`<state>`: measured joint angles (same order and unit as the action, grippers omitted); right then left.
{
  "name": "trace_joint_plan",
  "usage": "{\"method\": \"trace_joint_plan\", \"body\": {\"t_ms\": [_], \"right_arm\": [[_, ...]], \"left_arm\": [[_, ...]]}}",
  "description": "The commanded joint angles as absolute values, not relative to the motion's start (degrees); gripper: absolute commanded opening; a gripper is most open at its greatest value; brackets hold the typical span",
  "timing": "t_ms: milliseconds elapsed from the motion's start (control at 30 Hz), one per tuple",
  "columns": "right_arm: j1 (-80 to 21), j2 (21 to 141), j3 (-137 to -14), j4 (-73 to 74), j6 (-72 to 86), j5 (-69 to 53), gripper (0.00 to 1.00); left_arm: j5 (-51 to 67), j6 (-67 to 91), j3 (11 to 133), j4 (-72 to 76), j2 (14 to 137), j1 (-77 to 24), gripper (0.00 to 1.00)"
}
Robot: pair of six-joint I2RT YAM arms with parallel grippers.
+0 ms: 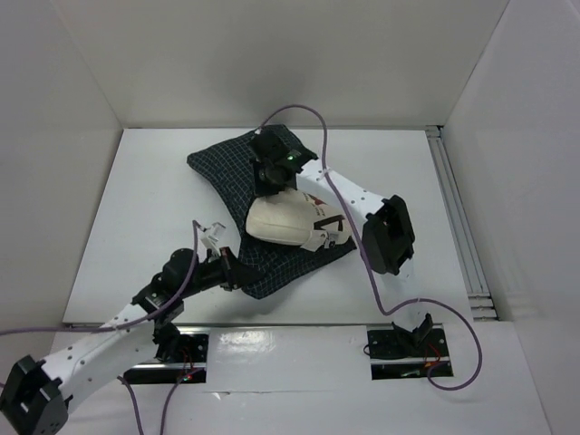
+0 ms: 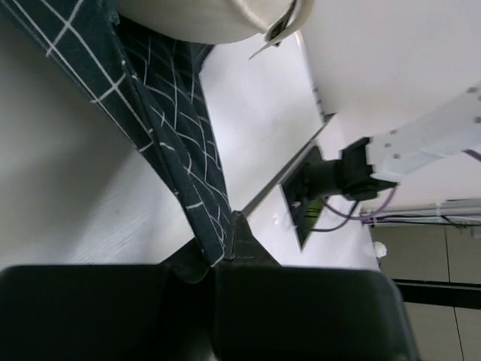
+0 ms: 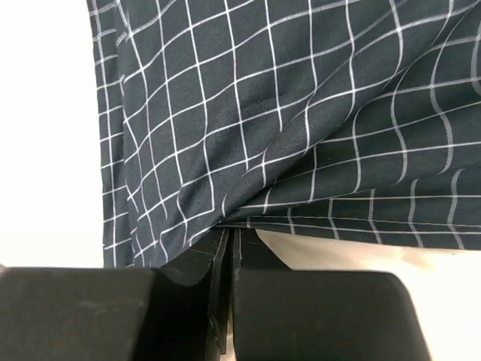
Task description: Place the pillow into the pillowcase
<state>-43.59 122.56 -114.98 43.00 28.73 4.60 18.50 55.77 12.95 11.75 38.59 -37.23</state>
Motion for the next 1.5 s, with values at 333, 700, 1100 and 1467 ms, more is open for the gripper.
{"method": "trace_joint_plan", "body": {"t_ms": [333,700,1100,1467], "right_arm": [[-47.3,102.1,-82.0,24.2,28.0,5.0,0.76],[-46.1,61.5,-52.8,33.3,51.0,22.8,0.71],[-45.0,41.9,-35.3,38.1,70.1,19.7,0.78],[-45.0,40.6,-31.8,36.8,72.9,15.5,0.82]], "left_arm": [[19.7,51.2,29.1,-19.6,30.2,-39.3,0.41],[-6.0,33.4,59.0,-32.5,64.3,-40.9,0.49],[-38.4,16.1,79.9,-30.6,94.2,-52.3,0.56],[-35.6,6.5,86.3,-28.1,106.8,-52.8,0.53]]}}
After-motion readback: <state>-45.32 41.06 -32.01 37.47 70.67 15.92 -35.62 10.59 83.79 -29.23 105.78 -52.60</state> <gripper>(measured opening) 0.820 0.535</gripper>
